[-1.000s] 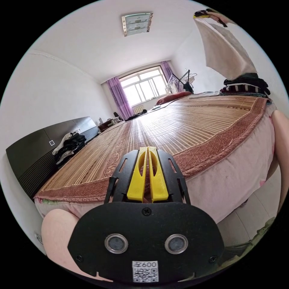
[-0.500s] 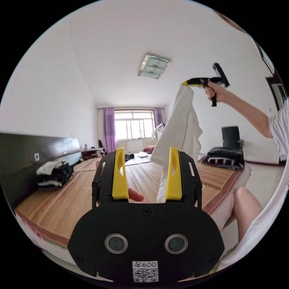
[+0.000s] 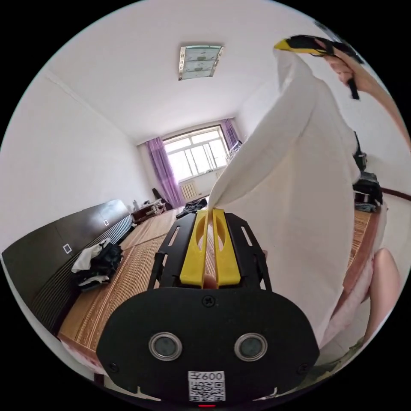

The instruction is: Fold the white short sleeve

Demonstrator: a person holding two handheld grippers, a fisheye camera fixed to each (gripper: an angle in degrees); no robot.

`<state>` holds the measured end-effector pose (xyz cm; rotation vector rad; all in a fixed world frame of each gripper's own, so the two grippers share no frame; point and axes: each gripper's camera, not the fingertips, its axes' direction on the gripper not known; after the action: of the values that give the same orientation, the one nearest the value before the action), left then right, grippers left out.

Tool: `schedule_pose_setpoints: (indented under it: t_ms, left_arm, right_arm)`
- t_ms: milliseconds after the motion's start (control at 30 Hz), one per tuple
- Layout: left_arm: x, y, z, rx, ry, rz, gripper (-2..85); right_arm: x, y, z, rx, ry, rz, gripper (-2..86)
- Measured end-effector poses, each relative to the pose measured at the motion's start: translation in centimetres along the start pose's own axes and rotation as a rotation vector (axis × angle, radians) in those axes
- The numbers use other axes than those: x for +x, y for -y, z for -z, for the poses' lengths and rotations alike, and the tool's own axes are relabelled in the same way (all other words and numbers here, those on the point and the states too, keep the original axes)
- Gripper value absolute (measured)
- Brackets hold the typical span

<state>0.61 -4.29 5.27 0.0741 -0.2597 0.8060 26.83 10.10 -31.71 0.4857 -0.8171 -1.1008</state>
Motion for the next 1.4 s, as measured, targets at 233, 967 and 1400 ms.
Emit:
schedule_pose_setpoints:
  t_ms: [233,967,1400]
  left_arm:
    - [-5.9,23.1,-0.4,0.063,0.469,-0.129,2.3]
    - [32.0,-4.2,-4.7,0.043,-0.160,-0.420,12.0]
    - [10.1,-21.7,-1.2,-0.013,-0.057,0.148,2.3]
  right_arm:
    - [0.3,-4.6,-7.7,-0.010,0.241,-0.191,-0.8]
    - [-11.4,-41.7,-16.6,-0.076,-0.021,-0.810,-0.4]
    - [-6.1,-41.5,-25.6,-0.026,-0.050,-0.377,-0.8]
